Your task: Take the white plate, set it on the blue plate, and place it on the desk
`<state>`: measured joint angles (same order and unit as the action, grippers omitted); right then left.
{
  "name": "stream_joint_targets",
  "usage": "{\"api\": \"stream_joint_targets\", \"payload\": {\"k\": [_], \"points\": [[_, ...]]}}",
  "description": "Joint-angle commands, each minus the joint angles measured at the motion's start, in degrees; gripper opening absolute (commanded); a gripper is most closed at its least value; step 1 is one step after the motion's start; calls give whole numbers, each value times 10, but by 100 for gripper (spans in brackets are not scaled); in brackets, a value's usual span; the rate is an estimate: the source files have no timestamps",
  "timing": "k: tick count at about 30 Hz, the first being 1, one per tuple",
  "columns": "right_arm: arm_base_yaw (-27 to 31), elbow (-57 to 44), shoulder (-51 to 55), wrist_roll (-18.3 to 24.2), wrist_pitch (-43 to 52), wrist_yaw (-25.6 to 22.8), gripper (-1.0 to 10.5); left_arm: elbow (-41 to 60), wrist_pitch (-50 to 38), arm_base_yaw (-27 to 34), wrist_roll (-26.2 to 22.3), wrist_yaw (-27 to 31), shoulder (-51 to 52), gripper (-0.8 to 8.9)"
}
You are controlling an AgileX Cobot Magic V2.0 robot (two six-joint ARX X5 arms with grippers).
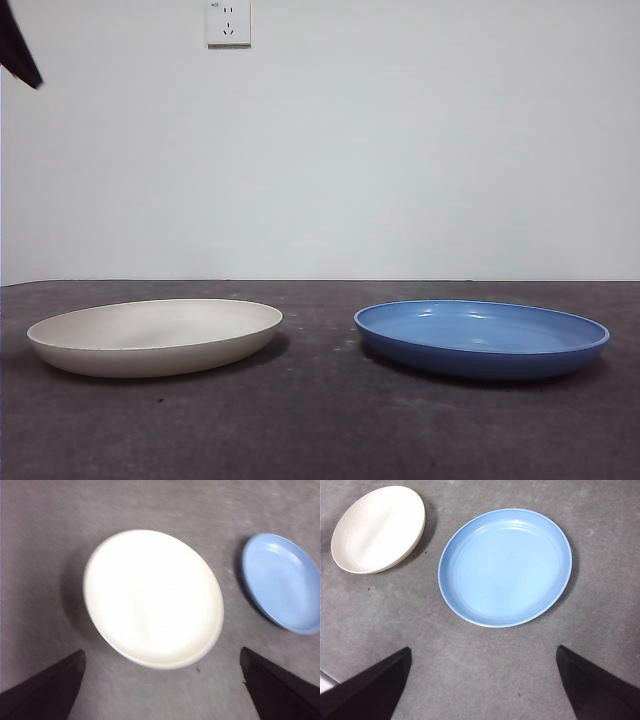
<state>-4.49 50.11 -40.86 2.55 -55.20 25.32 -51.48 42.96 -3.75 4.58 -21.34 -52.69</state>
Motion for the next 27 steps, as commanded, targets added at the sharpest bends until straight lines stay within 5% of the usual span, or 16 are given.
{"api": "stream_joint_targets", "payload": {"k": [1, 12, 27], "points": [[-2, 12, -3, -6, 5, 0, 465, -31, -17, -6, 4, 12, -49, 496], [-2, 12, -3, -6, 7, 0, 464, -109, -36, -41, -14, 99, -251, 495], [-2, 12, -3, -6, 7, 0, 464, -109, -114, -43, -13, 128, -417, 491]]}}
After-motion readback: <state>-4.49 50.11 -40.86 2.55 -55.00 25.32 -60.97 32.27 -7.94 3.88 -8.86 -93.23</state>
